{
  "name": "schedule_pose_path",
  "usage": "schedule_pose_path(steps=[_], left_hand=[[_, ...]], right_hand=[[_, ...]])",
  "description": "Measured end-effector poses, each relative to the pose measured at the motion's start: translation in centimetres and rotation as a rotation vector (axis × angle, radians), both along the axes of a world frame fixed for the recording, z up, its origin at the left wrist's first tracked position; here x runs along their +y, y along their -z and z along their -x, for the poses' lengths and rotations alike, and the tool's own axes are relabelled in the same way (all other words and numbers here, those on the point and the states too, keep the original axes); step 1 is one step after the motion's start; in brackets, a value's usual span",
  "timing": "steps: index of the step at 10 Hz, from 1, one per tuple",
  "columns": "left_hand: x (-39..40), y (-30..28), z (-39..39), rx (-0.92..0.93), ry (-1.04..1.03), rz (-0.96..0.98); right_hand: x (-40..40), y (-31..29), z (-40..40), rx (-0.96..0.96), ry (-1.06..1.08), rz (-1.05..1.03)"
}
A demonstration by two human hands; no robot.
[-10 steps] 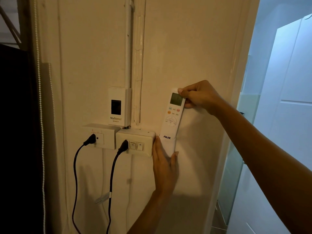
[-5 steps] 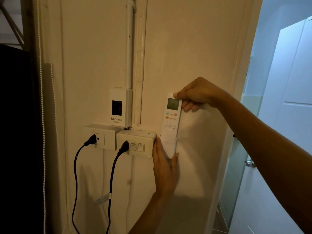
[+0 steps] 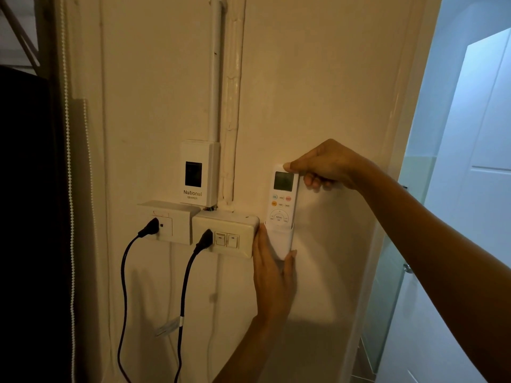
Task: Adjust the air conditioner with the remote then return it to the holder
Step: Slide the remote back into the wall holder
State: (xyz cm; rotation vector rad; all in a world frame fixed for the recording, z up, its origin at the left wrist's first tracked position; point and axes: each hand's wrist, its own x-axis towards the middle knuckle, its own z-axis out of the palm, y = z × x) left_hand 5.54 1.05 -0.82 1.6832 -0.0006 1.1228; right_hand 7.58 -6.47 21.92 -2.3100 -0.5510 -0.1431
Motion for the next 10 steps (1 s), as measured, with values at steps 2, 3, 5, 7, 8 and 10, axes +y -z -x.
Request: schedule_pose_path(steps=[2, 3, 5, 7, 8, 10], left_hand=[[-0.1, -0.1, 0.1, -0.009, -0.006, 0.008], [0.0, -0.2, 0.2, -0.011, 0.008, -0.002], [0.2, -0.4, 0.7, 0.0, 0.023, -0.02], [0.6, -0.4, 0.7, 0.039, 0.0, -0.08], [0.8, -0.4, 0.7, 0.058, 0.007, -0.087], [1.0, 0.3, -0.1, 0.057, -0.01, -0.101]], right_hand=[[0.0, 0.5, 0.2, 0.005, 0.022, 0.003], [0.1, 0.8, 0.3, -0.013, 0.027, -0.04], [0.4, 1.8, 1.0, -0.126, 0.03, -0.256], [-0.9, 1.2, 2.5, -0.166, 0.078, -0.488], [-2.0, 0.5, 4.7, -0.31, 0.051, -0.708], [-7.2, 0.0, 13.2, -0.469, -0.13, -1.09]])
